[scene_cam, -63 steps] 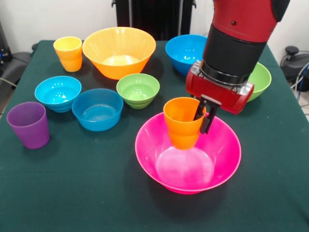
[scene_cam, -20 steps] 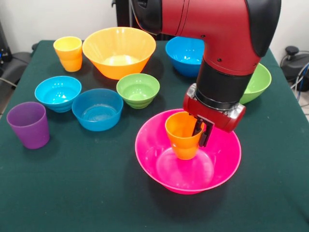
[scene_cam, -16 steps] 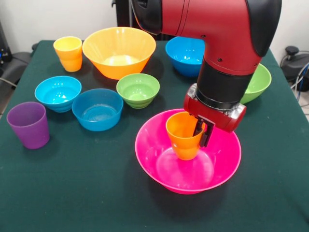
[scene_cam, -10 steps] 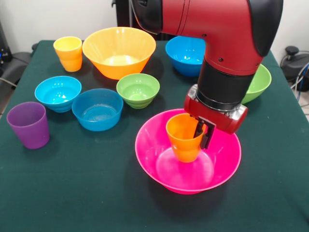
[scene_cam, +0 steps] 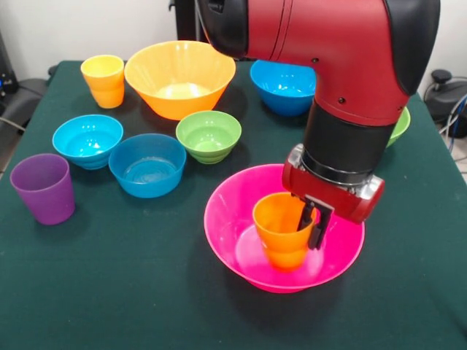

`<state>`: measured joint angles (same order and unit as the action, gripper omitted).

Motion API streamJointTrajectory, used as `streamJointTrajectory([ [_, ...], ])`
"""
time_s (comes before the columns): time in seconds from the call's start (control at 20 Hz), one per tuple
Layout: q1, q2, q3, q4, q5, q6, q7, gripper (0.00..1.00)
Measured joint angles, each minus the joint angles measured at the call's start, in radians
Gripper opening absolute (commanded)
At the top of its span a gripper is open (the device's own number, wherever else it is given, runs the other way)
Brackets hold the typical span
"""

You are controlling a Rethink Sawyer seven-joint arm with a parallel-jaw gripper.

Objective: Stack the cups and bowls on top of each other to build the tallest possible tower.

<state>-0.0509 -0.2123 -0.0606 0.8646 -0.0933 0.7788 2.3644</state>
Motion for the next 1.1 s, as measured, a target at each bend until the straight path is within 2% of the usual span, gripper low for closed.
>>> streamJointTrajectory([
  [0.55,-0.001,0.045,0.002,-0.084,0.013,0.001,0.0,0.0],
  [1.1,-0.014,0.029,0.009,-0.066,0.019,0.008,0.0,0.0],
])
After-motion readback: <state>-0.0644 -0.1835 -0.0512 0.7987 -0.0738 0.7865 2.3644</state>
